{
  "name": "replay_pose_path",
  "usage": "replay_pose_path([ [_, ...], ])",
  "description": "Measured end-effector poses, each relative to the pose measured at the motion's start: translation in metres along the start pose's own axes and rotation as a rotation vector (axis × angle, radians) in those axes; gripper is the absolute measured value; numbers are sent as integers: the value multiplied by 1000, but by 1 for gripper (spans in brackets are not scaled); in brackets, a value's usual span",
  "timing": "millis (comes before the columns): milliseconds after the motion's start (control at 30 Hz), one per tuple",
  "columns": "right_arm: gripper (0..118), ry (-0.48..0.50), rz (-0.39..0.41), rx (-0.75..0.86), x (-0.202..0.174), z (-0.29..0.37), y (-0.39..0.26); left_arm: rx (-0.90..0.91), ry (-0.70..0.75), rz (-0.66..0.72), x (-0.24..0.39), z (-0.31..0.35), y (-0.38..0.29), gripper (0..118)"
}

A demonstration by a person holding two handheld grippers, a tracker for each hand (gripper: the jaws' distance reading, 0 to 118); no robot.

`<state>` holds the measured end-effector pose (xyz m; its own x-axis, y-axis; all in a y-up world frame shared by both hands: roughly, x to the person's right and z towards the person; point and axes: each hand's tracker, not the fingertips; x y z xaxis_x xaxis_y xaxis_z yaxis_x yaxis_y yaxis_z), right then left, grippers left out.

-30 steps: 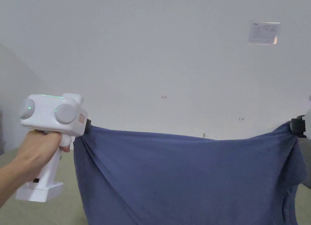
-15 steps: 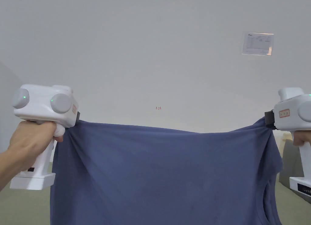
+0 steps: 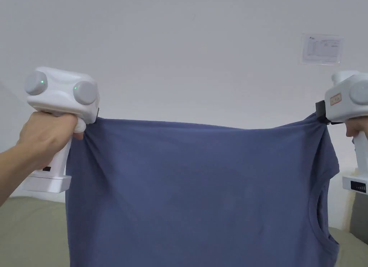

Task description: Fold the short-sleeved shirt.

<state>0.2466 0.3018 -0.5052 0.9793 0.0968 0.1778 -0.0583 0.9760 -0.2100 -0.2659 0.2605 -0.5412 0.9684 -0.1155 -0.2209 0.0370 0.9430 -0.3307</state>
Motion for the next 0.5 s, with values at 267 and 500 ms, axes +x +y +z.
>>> replay_pose_path([
  [267,0,-16,14,-12,-17,-55,-22,-31,50,-79,33,-69,-22,3],
  [500,0,-13,0,-194,-17,-97,-138,-137,-5,-110,50,-116,-112,3],
])
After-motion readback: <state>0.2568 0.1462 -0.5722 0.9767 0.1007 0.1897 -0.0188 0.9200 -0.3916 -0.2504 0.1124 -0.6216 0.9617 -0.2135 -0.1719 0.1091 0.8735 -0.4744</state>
